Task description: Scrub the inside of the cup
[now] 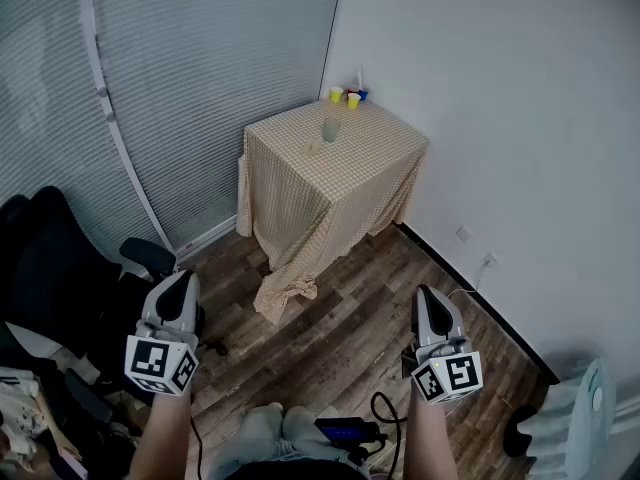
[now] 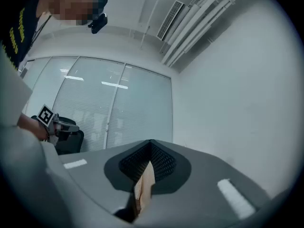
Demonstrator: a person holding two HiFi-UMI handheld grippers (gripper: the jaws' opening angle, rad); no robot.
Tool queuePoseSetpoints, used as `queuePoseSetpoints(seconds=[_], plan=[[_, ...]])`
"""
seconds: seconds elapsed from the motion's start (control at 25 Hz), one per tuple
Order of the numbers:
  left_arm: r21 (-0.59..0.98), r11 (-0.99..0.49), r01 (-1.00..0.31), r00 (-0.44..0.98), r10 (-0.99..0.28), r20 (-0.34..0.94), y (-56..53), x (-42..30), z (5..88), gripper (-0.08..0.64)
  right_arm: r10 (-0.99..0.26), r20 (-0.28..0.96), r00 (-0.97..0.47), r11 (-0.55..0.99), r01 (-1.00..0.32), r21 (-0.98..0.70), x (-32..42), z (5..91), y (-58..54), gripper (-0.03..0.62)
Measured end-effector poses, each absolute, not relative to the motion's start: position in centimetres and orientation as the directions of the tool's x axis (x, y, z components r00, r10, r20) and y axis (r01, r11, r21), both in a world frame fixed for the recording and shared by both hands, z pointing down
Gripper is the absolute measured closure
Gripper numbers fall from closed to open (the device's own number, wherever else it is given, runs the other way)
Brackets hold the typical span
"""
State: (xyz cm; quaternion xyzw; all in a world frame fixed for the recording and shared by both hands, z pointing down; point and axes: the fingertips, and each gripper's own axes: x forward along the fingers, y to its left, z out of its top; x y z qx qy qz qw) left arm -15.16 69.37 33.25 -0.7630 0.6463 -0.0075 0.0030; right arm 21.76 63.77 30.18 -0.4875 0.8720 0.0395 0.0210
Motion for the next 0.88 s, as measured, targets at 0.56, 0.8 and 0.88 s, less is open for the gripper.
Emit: queuePoseSetpoints(seconds=[0.56, 0.8, 0.88], plan=[[-0.019, -0.191, -0.981, 0.191, -0.981, 0.021, 67.5, -11.0, 34.2, 0.563, -0.838, -0.098, -0.537, 0.531, -0.844, 0.079, 23.0, 29.5, 63.0, 0.588], [-0.015, -0.191, -0.982, 0.19, -0.982, 0.019, 66.6, -9.4, 34.1, 0.562, -0.829, -0.091, -0.552, 0.545, -0.833, 0.097, 23.4, 29.6, 62.2, 0.586], [-0.015, -0.191, -0.982, 0.19, -0.982, 0.016, 66.2, -8.9, 34.0, 0.563, -0.822, -0.094, -0.561, 0.553, -0.827, 0.098, 23.6, 29.5, 61.9, 0.586]])
